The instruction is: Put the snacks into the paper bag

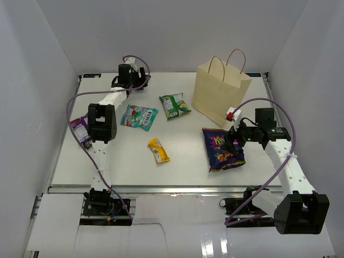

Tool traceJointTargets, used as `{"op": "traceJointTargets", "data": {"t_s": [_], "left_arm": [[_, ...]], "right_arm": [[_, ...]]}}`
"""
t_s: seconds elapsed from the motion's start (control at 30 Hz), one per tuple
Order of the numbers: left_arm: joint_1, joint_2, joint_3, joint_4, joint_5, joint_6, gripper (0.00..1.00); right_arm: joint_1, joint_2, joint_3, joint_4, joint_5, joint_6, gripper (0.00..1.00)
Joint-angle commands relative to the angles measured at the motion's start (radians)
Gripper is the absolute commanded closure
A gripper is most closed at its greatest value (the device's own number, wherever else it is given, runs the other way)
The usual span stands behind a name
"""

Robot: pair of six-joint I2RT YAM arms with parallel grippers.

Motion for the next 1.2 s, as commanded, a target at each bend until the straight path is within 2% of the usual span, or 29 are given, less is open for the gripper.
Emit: {"op": "traceJointTargets", "data": {"t_s": [0.0, 0.1, 0.23, 0.4, 0.57, 0.7, 0.73, 0.83, 0.93, 1.0, 1.1, 1.17], "left_arm": [[-0.038, 0.044, 0.121, 0.114, -0.102, 0.161, 0.14], [-0.049, 0.113, 0.175, 0.1, -0.177, 0.221, 0.16], [-0.052, 0.179, 0.222, 0.08, -0.208, 0.295, 0.21], [-0.058, 0.208, 0.235, 0.022, -0.234, 0.358, 0.44], [-0.058, 0.158, 0.121, 0.025, -0.243, 0.361, 0.59], [-0.058, 0.096, 0.029, 0.043, -0.22, 0.307, 0.75], [-0.058, 0.058, 0.006, 0.057, -0.199, 0.292, 0.82], [-0.058, -0.058, -0.113, 0.136, -0.112, 0.24, 0.94], [-0.058, -0.201, -0.265, 0.199, -0.021, 0.186, 0.99], [-0.058, -0.269, -0.362, 0.209, 0.085, 0.167, 1.0], [-0.058, -0.402, -0.5, 0.209, 0.207, 0.135, 1.0], [-0.058, -0.506, -0.577, 0.21, 0.26, 0.117, 1.0]], "right_arm": [[0.0, 0.015, 0.002, 0.008, -0.043, -0.012, 0.1], [0.0, 0.024, 0.005, 0.016, -0.039, -0.01, 0.1], [-0.002, 0.026, 0.005, 0.021, -0.041, 0.005, 0.1], [0.0, 0.03, 0.009, 0.021, -0.055, 0.023, 0.1], [0.0, 0.035, 0.028, 0.03, -0.104, 0.042, 0.1], [0.0, 0.029, 0.042, 0.018, -0.157, 0.04, 0.1], [0.003, 0.023, 0.045, 0.013, -0.168, 0.04, 0.1], [0.012, 0.009, 0.055, -0.002, -0.21, 0.033, 0.1], [0.046, 0.003, 0.055, 0.005, -0.199, 0.045, 0.07], [0.086, 0.009, 0.063, 0.024, -0.169, 0.057, 0.06], [0.202, 0.041, 0.092, 0.092, -0.095, 0.16, 0.02], [0.251, 0.07, 0.104, 0.167, -0.023, 0.33, 0.0]]}}
